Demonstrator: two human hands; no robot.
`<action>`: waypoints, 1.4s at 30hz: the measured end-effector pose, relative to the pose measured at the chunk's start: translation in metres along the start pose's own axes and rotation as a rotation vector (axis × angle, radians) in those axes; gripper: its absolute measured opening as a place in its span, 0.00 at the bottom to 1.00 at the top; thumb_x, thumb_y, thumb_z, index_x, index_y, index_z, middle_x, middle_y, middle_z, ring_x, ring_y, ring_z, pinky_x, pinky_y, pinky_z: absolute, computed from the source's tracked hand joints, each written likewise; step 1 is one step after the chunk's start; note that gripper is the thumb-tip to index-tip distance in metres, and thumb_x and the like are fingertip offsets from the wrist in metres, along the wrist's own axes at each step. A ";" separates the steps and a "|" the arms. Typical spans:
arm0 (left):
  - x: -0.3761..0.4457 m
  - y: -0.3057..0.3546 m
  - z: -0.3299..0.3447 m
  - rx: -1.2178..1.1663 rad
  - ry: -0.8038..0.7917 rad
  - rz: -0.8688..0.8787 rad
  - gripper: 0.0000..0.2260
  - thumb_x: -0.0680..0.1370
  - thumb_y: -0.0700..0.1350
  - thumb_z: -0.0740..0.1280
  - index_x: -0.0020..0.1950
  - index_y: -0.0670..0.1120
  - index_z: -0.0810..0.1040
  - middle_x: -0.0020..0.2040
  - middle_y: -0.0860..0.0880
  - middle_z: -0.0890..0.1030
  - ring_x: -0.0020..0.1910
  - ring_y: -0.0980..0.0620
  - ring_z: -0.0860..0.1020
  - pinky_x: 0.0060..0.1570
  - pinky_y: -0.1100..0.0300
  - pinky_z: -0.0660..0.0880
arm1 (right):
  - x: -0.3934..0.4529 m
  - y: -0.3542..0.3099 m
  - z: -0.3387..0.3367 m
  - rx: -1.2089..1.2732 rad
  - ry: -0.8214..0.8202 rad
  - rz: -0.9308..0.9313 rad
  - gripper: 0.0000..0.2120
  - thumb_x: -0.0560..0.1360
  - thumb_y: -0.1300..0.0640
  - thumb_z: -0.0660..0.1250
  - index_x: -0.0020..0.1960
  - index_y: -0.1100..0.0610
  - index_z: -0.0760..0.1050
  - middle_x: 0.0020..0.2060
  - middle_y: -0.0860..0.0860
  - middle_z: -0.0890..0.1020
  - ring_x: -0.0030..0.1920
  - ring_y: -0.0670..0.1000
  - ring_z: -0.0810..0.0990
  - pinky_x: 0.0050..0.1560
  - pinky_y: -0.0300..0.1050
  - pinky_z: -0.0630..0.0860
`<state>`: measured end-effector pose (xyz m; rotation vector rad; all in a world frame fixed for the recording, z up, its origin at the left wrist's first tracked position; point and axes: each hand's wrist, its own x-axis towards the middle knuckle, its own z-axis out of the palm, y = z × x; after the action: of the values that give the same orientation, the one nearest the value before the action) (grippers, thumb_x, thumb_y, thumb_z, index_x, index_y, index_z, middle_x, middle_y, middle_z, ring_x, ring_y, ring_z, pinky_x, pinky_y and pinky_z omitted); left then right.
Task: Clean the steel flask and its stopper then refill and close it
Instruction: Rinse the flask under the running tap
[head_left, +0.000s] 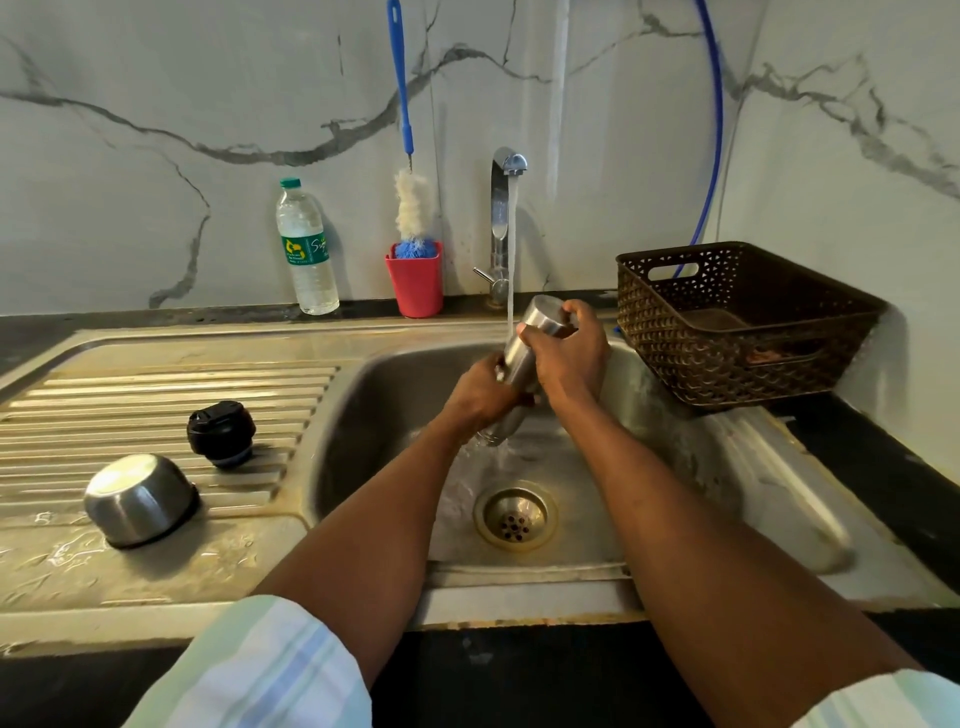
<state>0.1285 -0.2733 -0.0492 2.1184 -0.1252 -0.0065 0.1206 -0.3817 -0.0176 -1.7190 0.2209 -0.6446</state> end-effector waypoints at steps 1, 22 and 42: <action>-0.001 0.000 0.002 0.027 0.012 0.026 0.31 0.69 0.46 0.78 0.69 0.45 0.72 0.58 0.46 0.81 0.56 0.47 0.79 0.58 0.50 0.77 | -0.001 -0.001 0.000 -0.019 -0.004 -0.017 0.27 0.64 0.49 0.78 0.60 0.48 0.74 0.57 0.50 0.79 0.55 0.51 0.79 0.56 0.54 0.79; 0.001 -0.003 0.002 -0.118 0.094 -0.026 0.19 0.75 0.48 0.70 0.64 0.44 0.71 0.54 0.44 0.81 0.49 0.46 0.82 0.50 0.47 0.82 | -0.011 0.000 0.008 -0.217 -0.283 -0.020 0.27 0.76 0.57 0.70 0.72 0.54 0.67 0.65 0.54 0.77 0.65 0.55 0.76 0.62 0.48 0.72; 0.007 -0.006 0.000 -0.238 0.090 -0.039 0.14 0.75 0.39 0.69 0.60 0.43 0.76 0.49 0.45 0.83 0.46 0.48 0.83 0.38 0.59 0.77 | -0.004 0.007 0.009 -0.088 -0.350 0.159 0.23 0.69 0.53 0.76 0.62 0.56 0.74 0.53 0.53 0.82 0.51 0.53 0.82 0.55 0.54 0.80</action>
<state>0.1360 -0.2707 -0.0536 1.8799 -0.0279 0.0481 0.1231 -0.3740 -0.0270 -1.8455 0.1383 -0.2134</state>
